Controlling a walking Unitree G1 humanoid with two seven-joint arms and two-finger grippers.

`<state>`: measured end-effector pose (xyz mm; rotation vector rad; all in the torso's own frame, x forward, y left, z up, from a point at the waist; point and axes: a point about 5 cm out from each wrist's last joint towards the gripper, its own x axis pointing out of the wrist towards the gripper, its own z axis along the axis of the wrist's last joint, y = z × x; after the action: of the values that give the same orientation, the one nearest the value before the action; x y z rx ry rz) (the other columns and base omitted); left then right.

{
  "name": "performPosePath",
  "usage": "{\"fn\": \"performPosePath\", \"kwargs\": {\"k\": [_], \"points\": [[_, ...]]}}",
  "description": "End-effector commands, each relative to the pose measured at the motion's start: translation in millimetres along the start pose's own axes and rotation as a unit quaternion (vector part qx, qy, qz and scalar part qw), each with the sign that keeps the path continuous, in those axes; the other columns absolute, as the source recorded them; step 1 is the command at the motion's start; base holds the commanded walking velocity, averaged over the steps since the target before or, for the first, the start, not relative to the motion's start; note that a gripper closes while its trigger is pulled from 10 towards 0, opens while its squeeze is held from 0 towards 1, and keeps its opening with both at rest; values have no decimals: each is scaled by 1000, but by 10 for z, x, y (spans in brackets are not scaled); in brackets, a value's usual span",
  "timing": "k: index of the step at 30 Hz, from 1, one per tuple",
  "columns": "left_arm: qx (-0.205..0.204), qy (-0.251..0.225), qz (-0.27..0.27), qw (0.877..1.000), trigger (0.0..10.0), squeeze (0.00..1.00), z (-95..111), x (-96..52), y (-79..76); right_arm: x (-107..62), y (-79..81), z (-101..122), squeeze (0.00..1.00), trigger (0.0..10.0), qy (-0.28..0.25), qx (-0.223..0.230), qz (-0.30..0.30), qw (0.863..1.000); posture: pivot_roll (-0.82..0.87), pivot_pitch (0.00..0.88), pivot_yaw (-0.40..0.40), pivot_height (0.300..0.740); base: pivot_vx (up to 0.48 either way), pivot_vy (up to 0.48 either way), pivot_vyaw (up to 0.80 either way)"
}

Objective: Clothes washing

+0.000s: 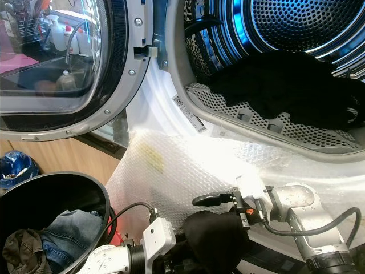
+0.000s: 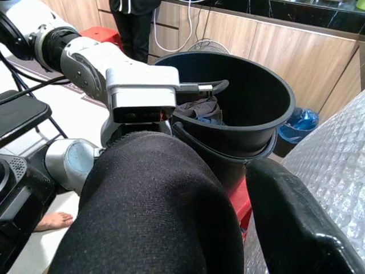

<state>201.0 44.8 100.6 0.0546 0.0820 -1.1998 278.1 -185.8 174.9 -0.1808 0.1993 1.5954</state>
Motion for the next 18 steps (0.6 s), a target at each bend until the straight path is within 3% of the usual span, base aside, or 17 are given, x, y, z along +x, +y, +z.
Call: {"fn": "performPosePath", "kwargs": {"k": [1,5,8,16,18], "points": [[-5,-8,8,1000,0,0,66,-58,-17,-107,-26,75,0,10000,4,-15,-15,1000,49,61,-153,740,0,0,0],[-20,-8,49,999,0,0,127,-271,-124,-115,-20,66,0,10000,4,-15,-16,1000,60,58,-147,740,0,0,0],[-29,-12,72,997,0,0,209,-389,-294,-108,-28,60,0,10000,4,-15,-14,1000,72,54,-150,740,0,0,0],[-21,-9,96,995,0,0,230,-430,-277,-98,-53,78,0,10000,5,-18,-12,1000,76,45,-151,740,0,0,0],[-22,-1,130,991,0,0,253,-524,-288,-114,-45,95,0,10000,5,-20,-14,1000,74,44,-151,740,0,0,0]]}}
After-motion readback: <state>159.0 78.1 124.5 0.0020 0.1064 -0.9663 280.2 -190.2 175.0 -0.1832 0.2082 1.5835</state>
